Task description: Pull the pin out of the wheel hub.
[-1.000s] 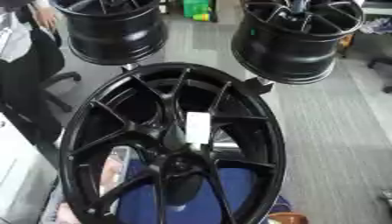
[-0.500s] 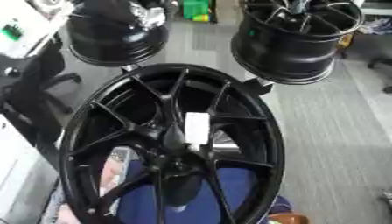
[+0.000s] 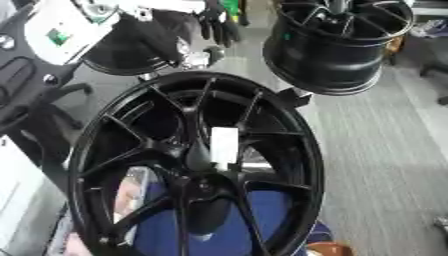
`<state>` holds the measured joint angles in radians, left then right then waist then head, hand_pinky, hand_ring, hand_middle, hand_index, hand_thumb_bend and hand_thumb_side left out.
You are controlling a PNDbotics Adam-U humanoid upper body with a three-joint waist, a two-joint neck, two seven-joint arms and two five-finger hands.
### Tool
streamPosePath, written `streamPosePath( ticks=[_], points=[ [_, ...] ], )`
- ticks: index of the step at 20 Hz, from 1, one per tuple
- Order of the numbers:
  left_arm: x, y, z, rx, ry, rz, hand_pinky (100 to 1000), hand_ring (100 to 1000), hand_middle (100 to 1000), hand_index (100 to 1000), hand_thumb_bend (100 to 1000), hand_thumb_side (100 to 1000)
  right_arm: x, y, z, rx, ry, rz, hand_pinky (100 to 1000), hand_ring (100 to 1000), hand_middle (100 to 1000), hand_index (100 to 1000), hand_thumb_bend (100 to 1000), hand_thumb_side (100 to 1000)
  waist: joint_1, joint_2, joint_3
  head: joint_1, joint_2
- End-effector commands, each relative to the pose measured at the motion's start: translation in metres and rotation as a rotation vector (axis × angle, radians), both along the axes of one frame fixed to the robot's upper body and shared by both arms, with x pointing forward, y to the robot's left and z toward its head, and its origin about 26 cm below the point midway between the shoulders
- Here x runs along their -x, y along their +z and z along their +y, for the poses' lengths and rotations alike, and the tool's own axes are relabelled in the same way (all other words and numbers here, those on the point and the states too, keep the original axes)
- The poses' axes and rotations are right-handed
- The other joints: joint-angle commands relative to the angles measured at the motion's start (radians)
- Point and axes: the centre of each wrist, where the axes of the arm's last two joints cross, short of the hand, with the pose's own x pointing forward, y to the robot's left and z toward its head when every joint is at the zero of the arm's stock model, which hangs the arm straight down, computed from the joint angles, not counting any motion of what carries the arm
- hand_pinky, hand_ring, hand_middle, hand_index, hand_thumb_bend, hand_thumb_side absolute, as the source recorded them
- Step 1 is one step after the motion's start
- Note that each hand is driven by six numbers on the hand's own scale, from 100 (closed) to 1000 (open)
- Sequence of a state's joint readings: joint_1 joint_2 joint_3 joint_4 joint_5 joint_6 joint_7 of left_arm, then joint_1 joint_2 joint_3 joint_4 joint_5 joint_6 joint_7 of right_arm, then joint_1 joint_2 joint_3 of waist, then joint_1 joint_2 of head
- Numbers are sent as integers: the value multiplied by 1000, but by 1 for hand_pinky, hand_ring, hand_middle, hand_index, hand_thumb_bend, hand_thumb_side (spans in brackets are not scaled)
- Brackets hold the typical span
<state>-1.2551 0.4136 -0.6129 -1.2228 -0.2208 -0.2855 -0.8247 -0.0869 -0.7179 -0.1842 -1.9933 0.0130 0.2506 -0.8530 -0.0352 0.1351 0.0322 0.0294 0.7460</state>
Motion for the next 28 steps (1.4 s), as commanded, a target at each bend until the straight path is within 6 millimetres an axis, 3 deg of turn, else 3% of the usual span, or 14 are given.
streamPosePath(
  ticks=[1,7,14,15,20,28],
  points=[
    [2,20,6,-47,-28,-38,732,746,703,848,156,693,1,11,-3,12,-74,-12,843,697,589,727,100,111,0,-17,2,-6,3],
    [15,25,-2,-100,15,-97,755,759,716,844,252,665,1,9,-3,10,-75,-9,843,697,589,727,100,114,2,-26,6,-15,15],
    [25,21,-17,-126,61,-98,760,758,712,838,242,652,2,7,-3,5,-79,-1,843,697,588,727,100,118,3,-37,8,-15,23],
    [27,21,-18,-126,49,-96,768,768,725,843,239,573,2,7,-3,4,-79,-1,843,697,588,726,100,120,3,-37,8,-15,24],
    [26,17,-13,-151,-122,-121,794,792,754,853,307,347,2,6,-3,2,-78,-3,843,697,588,726,100,122,3,-37,6,-17,19],
    [2,0,12,-177,-314,-156,802,803,767,897,362,272,2,5,-3,-5,-73,-2,843,696,588,725,100,126,4,-32,4,-19,18]
  ],
)
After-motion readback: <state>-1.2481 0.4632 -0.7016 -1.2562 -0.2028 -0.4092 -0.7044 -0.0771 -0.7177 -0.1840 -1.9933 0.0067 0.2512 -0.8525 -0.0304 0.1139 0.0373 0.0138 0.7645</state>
